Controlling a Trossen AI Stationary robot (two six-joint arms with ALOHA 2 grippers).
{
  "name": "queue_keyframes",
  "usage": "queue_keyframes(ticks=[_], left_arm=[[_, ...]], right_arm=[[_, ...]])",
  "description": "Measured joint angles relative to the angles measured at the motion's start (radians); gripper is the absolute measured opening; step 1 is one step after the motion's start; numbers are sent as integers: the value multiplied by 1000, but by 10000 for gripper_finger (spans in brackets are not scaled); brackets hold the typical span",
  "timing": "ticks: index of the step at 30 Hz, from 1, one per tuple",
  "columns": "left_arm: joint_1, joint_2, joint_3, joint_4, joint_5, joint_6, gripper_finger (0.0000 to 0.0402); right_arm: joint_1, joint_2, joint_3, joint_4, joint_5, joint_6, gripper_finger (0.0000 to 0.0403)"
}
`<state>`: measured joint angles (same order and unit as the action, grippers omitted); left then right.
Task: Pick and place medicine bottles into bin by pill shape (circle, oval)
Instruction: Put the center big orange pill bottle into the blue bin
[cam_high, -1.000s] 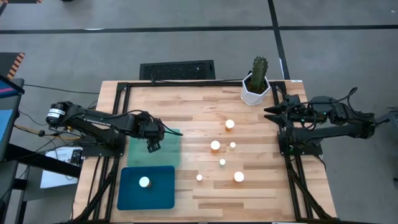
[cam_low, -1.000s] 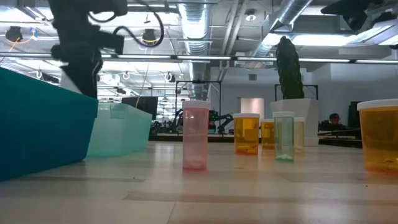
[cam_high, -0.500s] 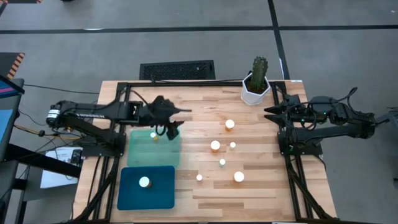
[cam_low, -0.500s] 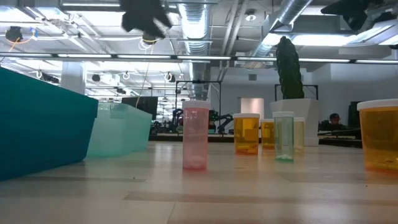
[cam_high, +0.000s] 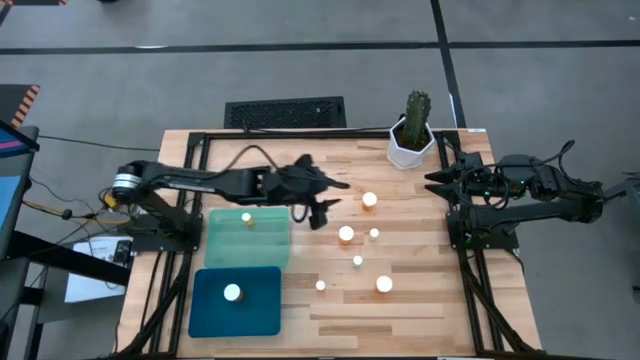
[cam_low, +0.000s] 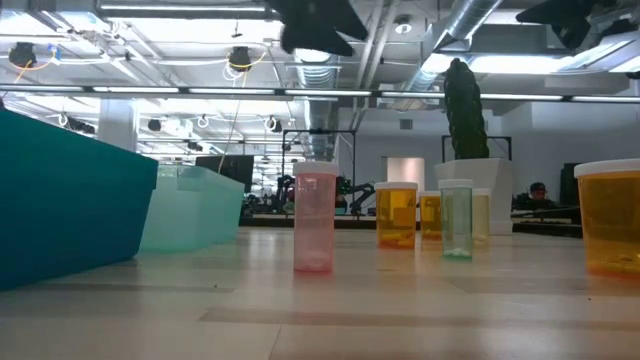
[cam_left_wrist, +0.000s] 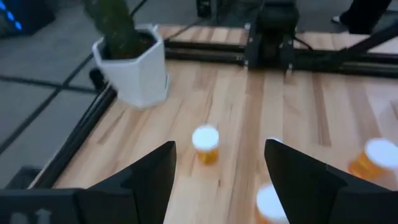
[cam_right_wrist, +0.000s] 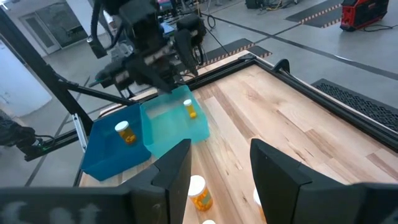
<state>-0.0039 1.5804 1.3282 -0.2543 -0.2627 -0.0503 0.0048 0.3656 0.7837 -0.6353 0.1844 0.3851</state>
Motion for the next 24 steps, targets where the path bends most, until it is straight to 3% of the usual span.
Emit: queue_keyframes(ticks=[12,24], left_arm=[[3,294,99,114,148,81,240],[-24,389,96,120,206,68,240]], right_arm=[[1,0,0,-6,0,0,175],[1,0,0,-25,-1,1,175]])
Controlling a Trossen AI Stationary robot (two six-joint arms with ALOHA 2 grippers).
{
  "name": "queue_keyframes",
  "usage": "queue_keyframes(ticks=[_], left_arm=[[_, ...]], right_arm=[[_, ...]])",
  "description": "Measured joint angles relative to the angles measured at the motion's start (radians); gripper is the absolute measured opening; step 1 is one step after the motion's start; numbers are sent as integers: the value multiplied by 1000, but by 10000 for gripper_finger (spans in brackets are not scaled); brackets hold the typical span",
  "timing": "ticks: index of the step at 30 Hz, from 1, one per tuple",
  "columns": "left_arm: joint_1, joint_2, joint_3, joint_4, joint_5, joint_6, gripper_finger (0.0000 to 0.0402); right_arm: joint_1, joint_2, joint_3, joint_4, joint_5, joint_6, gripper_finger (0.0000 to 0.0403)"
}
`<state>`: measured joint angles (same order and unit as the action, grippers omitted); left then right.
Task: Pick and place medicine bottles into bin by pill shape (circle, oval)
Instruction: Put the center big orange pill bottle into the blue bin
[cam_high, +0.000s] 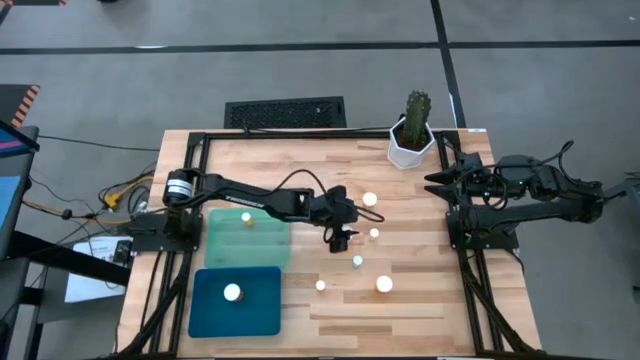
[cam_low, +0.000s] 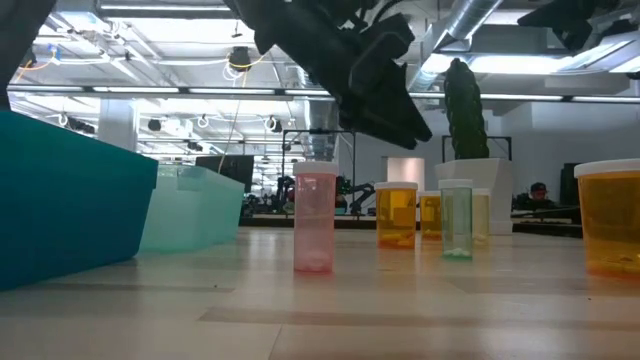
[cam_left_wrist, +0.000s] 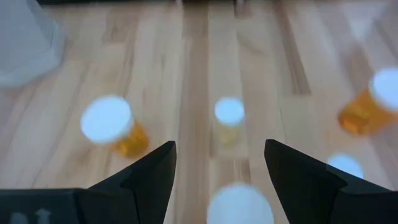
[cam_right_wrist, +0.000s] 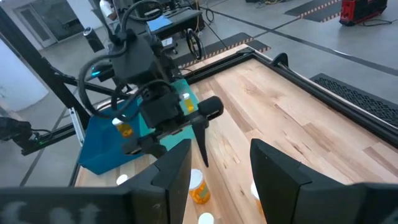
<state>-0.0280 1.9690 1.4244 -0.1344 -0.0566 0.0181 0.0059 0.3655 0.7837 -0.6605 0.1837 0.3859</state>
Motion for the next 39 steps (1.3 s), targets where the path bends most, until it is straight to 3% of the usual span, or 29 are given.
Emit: queue_keyframes(ticks=[13,17,23,28,34,39], left_arm=[[-41,82,-2,-47,-41,53,241],[-44,80,-2,-60,-97,59,241],[-44,80,7,-105,-37,68,240],[-45,80,7,-148,-37,68,232],[-45,80,7,-177,-37,68,193],[-45,80,7,-177,-37,61,198]], right_arm=[[0,0,0,-14,-2,7,175],[0,0,0,-16,-2,7,175],[0,0,0,-16,-3,7,175],[0,0,0,-21,-3,7,175],[0,0,0,-21,-3,7,175],[0,0,0,-21,-3,7,175]])
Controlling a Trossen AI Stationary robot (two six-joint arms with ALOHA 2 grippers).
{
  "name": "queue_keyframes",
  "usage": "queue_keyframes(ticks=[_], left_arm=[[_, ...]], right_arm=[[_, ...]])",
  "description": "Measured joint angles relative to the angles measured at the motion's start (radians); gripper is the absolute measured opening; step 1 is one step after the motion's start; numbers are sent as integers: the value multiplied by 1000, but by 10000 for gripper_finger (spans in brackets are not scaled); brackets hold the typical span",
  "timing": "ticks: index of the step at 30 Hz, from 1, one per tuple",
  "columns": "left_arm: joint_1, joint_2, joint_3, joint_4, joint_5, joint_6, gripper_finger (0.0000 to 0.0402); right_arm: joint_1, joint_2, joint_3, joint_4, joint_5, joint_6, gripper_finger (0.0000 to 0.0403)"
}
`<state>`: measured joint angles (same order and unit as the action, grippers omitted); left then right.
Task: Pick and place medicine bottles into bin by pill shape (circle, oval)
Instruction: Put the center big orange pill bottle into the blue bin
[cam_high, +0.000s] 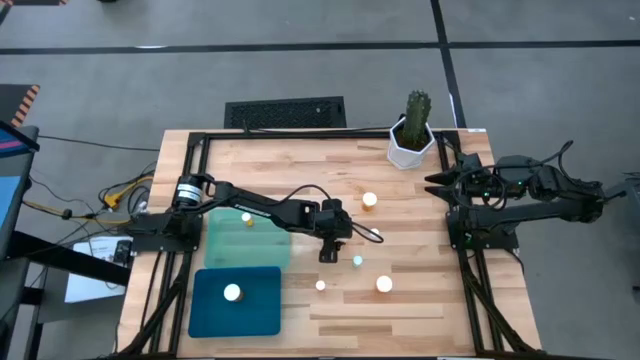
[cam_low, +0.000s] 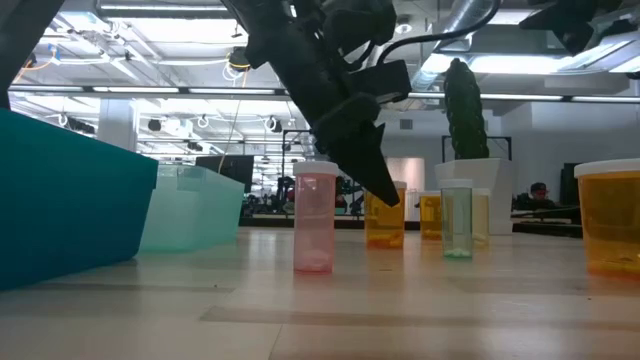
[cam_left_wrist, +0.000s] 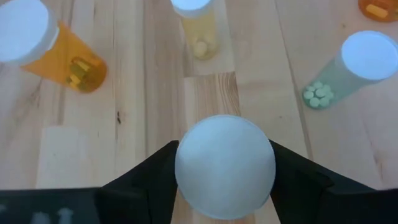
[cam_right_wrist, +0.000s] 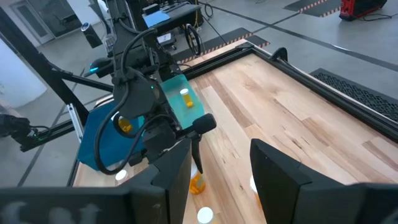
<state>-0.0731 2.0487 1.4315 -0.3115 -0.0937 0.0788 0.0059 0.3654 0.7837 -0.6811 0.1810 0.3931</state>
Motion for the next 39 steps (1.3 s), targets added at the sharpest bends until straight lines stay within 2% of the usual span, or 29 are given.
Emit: queue_keyframes(ticks=[4,12,17,23,27,31,39], left_arm=[[0,-3,0,-4,0,-42,210],[0,-83,0,-25,1,-128,193],[0,-205,0,-138,1,-175,210],[-24,-376,0,-344,9,-275,201],[-96,-476,0,-467,-4,-368,201],[-207,-550,0,-571,-29,-526,210],[-507,-576,0,-718,-98,-904,213]], right_arm=[[0,0,0,0,0,0,175],[0,0,0,-1,0,0,175],[0,0,0,-1,0,0,175],[0,0,0,-1,0,0,175],[0,0,0,-1,0,0,175],[0,0,0,0,0,0,175],[0,0,0,-1,0,0,175]])
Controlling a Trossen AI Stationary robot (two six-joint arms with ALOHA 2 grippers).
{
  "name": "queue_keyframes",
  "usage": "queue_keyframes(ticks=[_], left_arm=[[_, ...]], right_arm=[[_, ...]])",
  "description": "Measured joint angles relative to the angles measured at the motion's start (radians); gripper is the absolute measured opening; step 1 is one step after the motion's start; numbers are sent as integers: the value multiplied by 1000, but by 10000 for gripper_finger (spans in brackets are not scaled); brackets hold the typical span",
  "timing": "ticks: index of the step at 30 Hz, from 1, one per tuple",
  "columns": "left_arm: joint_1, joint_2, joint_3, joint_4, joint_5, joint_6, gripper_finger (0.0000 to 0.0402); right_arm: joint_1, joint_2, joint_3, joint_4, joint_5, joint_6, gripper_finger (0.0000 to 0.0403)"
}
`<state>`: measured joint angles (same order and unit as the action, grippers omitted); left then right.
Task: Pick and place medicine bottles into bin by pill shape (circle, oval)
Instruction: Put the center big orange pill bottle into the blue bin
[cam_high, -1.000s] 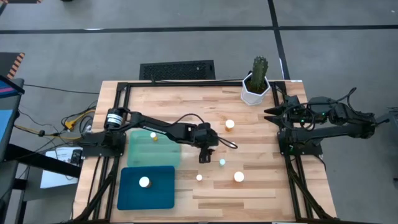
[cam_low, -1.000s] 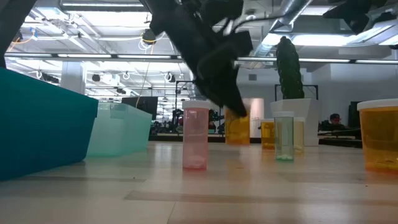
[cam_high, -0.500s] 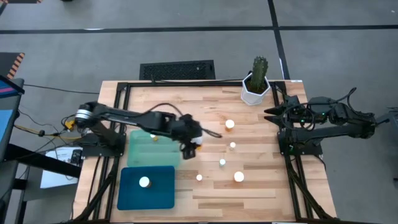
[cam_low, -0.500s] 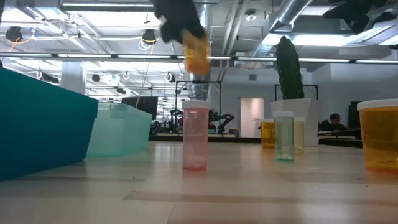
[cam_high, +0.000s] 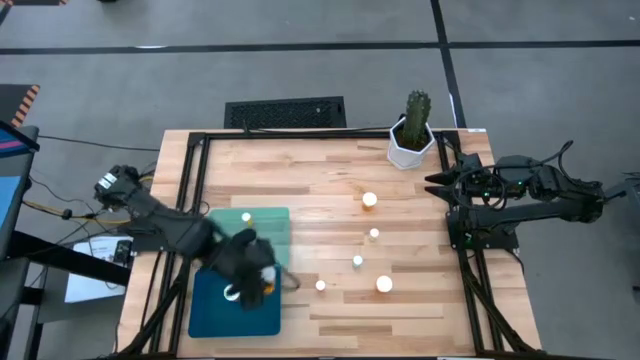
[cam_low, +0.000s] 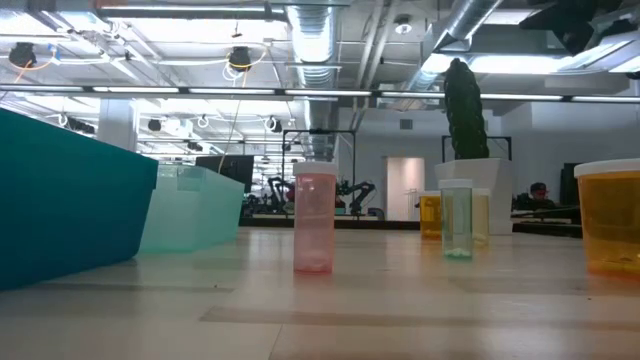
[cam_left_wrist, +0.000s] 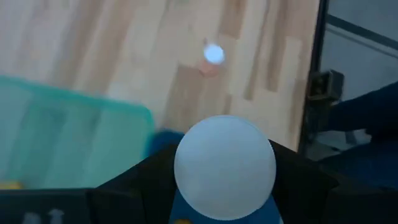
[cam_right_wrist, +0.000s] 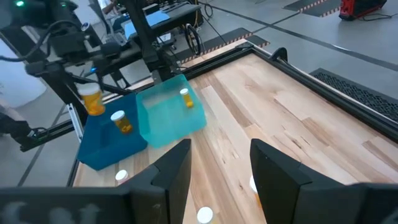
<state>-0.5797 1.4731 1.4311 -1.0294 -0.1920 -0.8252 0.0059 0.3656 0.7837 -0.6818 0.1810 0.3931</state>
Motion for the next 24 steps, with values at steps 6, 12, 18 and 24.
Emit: queue_keyframes(ticks=[6,12,18,24], left_arm=[[-192,2,-14,-47,-84,-300,214],[-343,2,-30,-122,-142,-557,214],[-461,16,-30,-243,-175,-767,215],[-545,70,-29,-356,-180,-929,215]], right_arm=[[0,0,0,0,0,2,175],[0,0,0,0,0,2,175],[0,0,0,0,0,3,175],[0,0,0,0,0,18,175]])
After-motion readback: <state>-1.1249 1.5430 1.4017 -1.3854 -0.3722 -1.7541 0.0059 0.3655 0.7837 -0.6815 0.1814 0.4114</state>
